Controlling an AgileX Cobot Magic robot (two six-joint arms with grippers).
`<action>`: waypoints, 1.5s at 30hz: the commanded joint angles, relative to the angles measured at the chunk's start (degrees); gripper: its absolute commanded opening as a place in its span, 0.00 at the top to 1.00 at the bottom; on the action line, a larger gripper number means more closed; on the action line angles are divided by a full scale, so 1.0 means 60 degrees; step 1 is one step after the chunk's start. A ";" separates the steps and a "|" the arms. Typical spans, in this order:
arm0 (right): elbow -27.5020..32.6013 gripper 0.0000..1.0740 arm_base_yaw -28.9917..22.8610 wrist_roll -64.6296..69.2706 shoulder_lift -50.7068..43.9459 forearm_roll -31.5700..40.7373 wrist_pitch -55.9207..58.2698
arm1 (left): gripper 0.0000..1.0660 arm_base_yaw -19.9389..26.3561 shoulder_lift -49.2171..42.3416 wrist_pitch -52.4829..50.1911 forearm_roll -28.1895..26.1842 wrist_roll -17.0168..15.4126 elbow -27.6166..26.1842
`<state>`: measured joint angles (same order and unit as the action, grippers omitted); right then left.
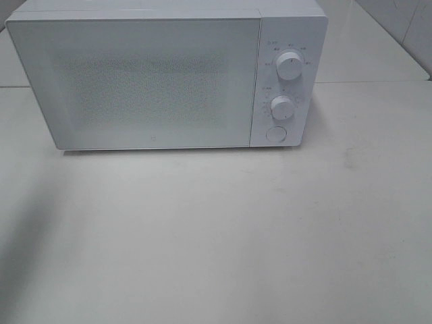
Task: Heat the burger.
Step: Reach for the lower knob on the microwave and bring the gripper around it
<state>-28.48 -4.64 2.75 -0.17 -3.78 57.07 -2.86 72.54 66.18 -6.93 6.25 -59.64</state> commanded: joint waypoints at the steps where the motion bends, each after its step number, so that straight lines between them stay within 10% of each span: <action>1: 0.0000 0.30 0.0048 -0.0095 -0.0286 0.0010 0.0019 | 0.06 0.0477 -0.0430 0.0076 -0.0019 0.0048 0.0430; 27: 0.0000 0.30 0.0048 -0.0095 -0.0286 0.0010 0.0019 | 0.06 0.0716 -0.7343 -0.1394 0.0630 -0.0210 0.4727; 45: 0.0000 0.30 0.0048 -0.0095 -0.0286 0.0010 0.0019 | 0.06 0.0716 -1.0122 -0.0831 0.0688 -0.0544 0.4994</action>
<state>-28.48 -4.64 2.75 -0.17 -3.78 57.07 1.38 13.58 61.31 -2.98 3.55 -29.85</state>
